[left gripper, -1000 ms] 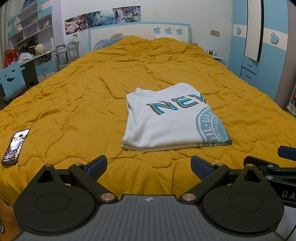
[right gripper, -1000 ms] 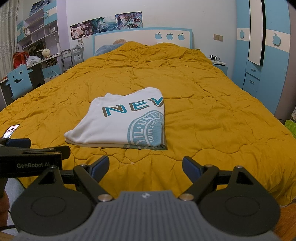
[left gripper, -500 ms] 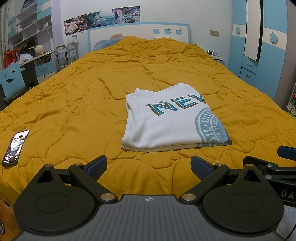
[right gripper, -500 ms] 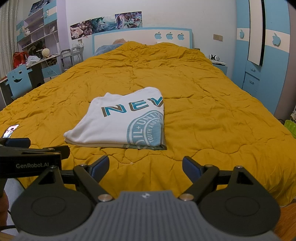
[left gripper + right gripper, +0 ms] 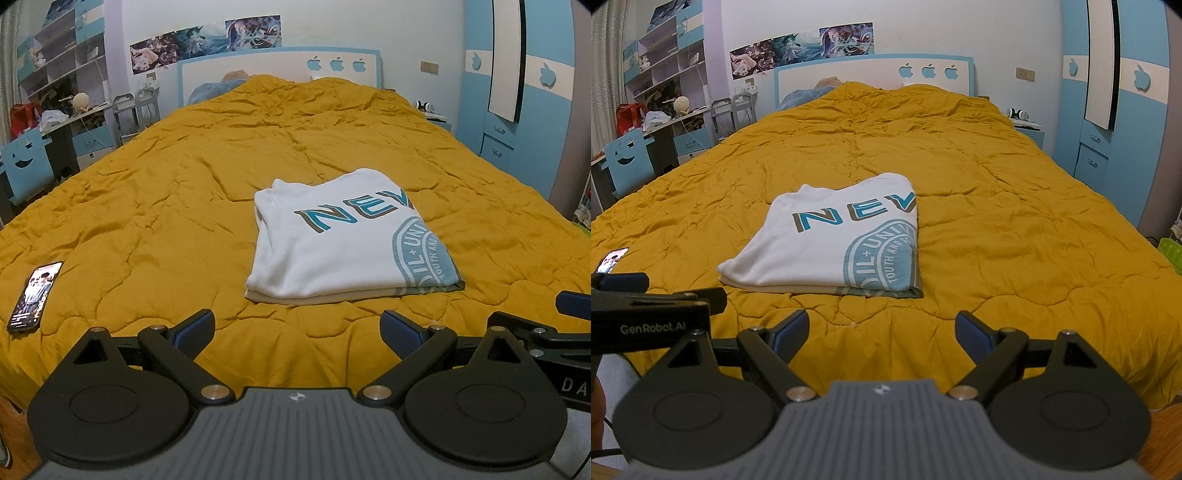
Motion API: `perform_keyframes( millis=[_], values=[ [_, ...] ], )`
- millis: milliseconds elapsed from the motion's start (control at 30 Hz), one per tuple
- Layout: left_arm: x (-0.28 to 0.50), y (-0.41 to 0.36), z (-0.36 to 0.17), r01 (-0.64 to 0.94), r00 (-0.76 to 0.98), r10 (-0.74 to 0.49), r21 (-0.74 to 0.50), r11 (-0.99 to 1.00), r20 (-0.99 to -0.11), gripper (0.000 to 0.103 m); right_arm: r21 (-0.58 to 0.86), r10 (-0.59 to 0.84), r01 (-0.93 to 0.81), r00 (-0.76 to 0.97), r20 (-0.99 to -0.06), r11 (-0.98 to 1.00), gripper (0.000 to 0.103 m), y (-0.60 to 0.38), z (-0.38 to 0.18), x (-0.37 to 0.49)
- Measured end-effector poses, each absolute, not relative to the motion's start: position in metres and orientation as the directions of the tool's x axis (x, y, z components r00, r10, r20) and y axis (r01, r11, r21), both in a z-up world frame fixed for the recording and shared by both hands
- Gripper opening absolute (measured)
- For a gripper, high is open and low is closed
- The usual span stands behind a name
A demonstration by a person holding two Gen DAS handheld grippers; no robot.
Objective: Fold small clothes
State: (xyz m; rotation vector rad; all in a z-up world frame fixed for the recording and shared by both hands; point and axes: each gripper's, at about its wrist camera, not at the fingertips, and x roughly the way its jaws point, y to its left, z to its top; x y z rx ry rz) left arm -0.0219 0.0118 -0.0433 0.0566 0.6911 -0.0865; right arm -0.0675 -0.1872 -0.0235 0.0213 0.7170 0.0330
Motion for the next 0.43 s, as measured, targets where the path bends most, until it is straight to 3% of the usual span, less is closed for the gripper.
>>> perform_keyframes(
  millis=[433],
  values=[
    [-0.023, 0.0158, -0.0424, 0.091, 0.77, -0.056, 0.023, 0.996, -0.635, 0.103, 0.031, 0.038, -0.023, 0.753, -0.657, 0.999, 0.082, -0.1865, -0.0232, -0.0678]
  ],
)
